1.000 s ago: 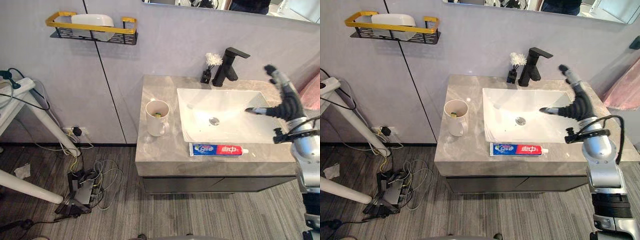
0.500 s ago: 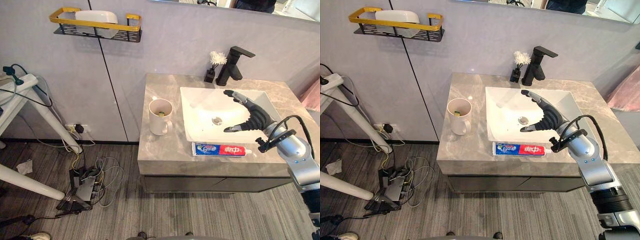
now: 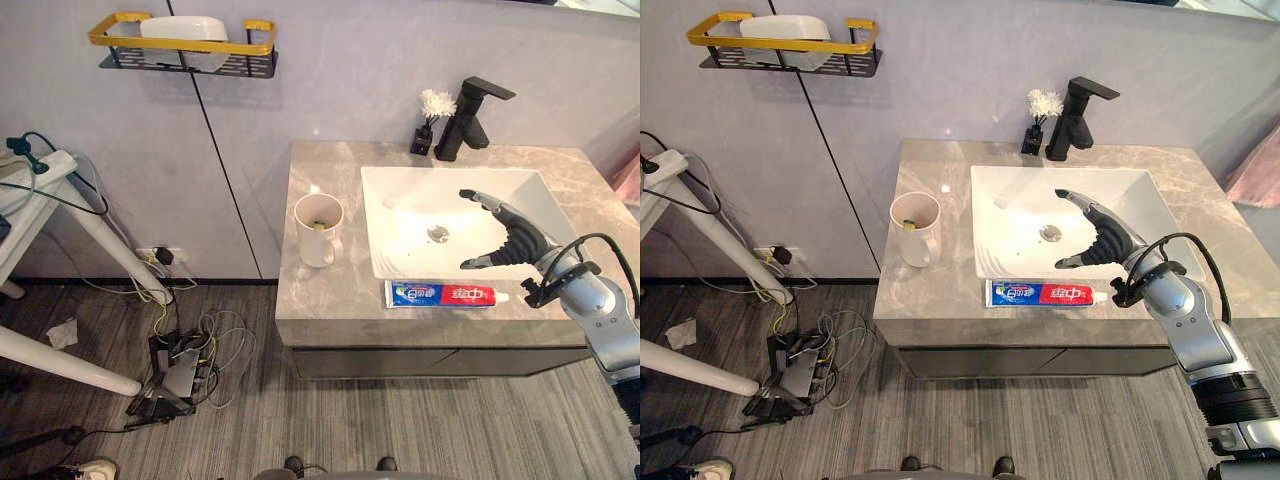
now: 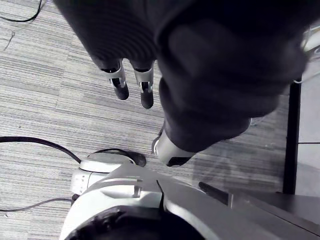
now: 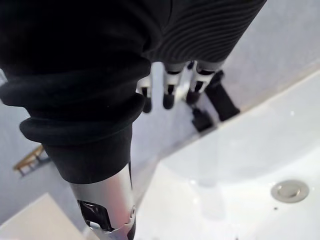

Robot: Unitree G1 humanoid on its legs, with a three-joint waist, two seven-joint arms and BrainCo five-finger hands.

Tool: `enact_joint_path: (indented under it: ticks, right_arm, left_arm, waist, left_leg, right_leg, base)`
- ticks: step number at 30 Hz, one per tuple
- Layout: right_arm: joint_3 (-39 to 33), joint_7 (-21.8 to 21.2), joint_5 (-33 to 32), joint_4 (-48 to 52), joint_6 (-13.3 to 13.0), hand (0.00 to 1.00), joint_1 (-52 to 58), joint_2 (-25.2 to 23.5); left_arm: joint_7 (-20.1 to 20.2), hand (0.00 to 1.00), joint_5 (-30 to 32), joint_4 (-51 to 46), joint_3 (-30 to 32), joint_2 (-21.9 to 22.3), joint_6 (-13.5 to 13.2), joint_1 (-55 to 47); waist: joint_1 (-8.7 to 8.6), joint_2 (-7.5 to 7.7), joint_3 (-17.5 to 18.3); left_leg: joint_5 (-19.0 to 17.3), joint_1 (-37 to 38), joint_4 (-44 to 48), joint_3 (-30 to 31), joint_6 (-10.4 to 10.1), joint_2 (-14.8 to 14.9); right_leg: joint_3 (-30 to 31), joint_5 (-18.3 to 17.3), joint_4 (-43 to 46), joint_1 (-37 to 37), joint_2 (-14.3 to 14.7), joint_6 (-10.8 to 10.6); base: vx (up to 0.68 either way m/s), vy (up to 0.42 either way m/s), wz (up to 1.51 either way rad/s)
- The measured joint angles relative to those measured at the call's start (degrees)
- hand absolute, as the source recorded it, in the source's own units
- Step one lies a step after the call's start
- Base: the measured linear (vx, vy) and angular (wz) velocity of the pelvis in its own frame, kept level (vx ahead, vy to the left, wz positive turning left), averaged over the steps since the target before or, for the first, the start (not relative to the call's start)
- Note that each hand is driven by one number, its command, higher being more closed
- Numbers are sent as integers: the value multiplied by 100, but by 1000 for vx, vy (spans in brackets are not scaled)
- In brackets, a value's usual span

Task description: Organize washtable

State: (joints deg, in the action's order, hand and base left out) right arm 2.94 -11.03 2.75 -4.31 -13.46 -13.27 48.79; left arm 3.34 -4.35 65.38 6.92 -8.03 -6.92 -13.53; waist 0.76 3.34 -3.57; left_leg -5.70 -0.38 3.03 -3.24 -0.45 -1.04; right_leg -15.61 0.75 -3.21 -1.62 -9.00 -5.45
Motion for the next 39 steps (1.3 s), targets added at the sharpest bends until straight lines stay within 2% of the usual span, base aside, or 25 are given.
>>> enact_joint_path:
  ticks: [14, 22, 39]
  right_arm:
    - [128, -192, -308, 34, 13, 0, 424, -156]
    - [255, -549, -443, 374, -33, 0, 652, -148]
    - [289, -555, -441, 348, -96, 0, 898, -89]
  left_arm:
    - [-1, 0, -4, 5, -58, -3, -10, 7]
    - [1, 0, -3, 17, -61, -4, -44, 12]
    - [6, 0, -81, 57, -203, -39, -50, 15]
  waist:
    - [0, -22, -11]
    - [0, -23, -11]
    - [-21, -24, -9]
  left_leg:
    - [0, -103, 49, 14, 0, 3]
    - [0, -153, 105, 96, 0, 3]
    - [0, -156, 120, 75, 0, 7]
  right_leg:
    - [2, 0, 1, 74, 3, 0]
    - [-23, 0, 4, 73, 7, 0]
    - [6, 8, 6, 86, 7, 0]
  base:
    - [0, 0, 0]
    - [-11, -3, 4]
    - [0, 0, 0]
